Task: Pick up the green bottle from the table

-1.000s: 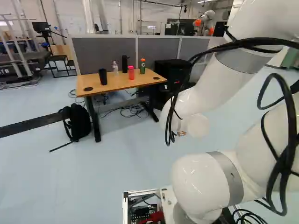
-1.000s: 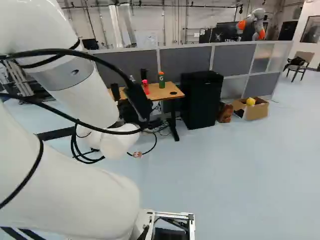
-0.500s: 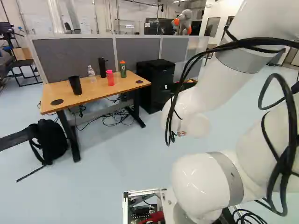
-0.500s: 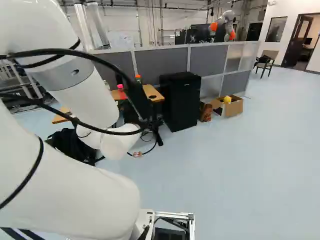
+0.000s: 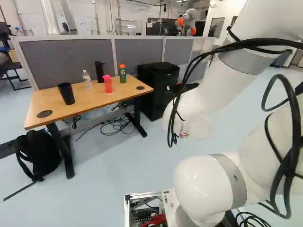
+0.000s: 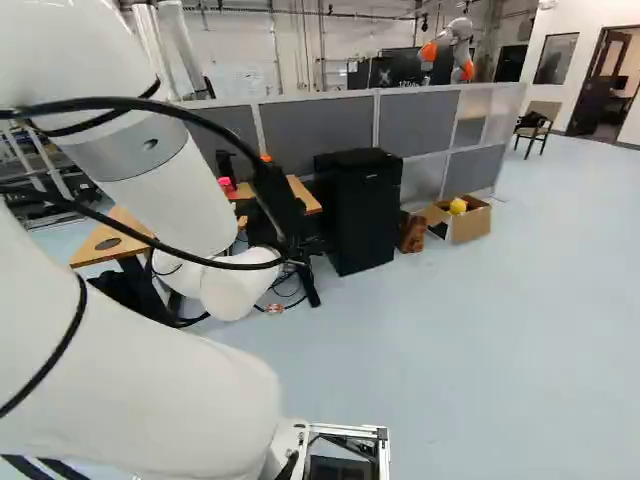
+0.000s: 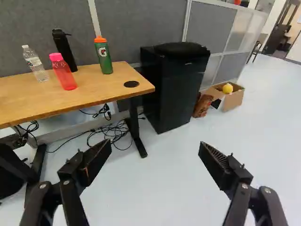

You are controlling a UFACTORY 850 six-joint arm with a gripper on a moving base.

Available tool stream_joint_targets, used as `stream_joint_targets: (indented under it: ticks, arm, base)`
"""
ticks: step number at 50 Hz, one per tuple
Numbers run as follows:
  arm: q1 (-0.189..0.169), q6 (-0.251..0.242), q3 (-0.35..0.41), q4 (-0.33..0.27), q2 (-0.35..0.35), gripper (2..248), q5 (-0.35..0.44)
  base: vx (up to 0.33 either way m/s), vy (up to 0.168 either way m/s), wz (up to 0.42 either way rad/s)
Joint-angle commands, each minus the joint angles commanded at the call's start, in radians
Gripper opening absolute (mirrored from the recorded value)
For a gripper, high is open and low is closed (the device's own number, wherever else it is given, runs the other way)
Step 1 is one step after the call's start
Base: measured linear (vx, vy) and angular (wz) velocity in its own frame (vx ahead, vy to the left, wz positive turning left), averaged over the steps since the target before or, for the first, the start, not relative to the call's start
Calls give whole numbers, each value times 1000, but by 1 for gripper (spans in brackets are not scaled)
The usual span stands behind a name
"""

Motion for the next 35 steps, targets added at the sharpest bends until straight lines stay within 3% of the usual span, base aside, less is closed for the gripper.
stream_joint_targets:
  ticks: [35]
  arm:
    - [0, 0, 0, 0, 0, 247, 0]
  base:
    - [226, 14, 208]
